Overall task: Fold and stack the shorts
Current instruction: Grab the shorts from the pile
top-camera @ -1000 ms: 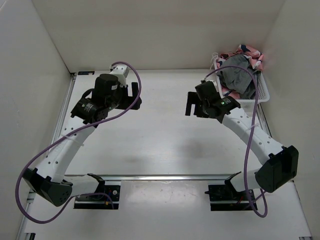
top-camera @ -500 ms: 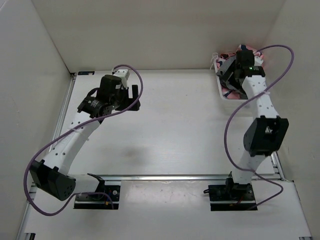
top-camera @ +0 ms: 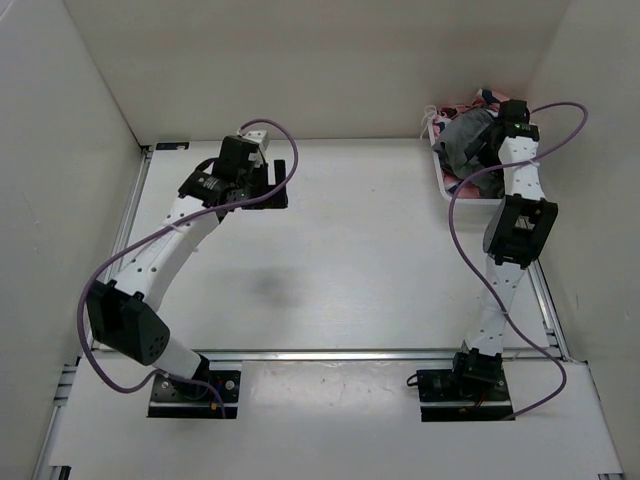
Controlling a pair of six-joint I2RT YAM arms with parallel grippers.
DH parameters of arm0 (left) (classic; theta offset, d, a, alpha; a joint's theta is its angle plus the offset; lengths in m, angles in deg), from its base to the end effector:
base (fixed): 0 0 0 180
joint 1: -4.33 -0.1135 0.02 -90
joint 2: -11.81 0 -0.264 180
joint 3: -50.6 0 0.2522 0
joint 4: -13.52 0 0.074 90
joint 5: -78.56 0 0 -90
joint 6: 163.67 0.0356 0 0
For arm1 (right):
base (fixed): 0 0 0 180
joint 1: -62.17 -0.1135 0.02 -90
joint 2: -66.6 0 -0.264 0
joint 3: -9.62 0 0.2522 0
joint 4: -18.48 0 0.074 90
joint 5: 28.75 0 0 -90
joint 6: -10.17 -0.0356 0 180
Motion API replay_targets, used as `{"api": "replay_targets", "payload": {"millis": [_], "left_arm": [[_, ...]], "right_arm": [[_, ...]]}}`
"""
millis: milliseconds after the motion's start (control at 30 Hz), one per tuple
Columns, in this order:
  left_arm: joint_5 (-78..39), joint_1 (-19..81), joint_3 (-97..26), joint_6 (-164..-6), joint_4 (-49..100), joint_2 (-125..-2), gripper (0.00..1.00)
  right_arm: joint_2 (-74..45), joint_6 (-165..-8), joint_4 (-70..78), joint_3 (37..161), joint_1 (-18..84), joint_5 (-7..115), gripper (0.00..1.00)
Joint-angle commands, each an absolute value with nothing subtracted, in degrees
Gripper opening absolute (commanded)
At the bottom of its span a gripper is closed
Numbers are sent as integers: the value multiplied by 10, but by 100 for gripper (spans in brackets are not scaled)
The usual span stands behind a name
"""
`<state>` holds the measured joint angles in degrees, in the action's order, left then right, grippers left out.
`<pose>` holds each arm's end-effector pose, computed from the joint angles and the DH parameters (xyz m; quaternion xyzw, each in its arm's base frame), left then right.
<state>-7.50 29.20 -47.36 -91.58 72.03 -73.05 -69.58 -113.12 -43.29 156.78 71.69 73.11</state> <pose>0.2903 -0.1319 0.3556 0.0431 0.9238 -0.1087 0.3646 0.5184 -0.0944 0.2600 0.3742 0.8597 -0.0265 0.3466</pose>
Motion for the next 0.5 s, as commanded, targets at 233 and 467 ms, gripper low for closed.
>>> {"api": "replay_targets", "payload": {"millis": [233, 467], "left_arm": [[-59, 290, -523, -928, 716, -784, 100], [-53, 296, -528, -934, 716, -778, 100]], "right_arm": [[-744, -1144, -377, 1636, 730, 665, 49], [-683, -1149, -344, 1602, 724, 633, 0]]}}
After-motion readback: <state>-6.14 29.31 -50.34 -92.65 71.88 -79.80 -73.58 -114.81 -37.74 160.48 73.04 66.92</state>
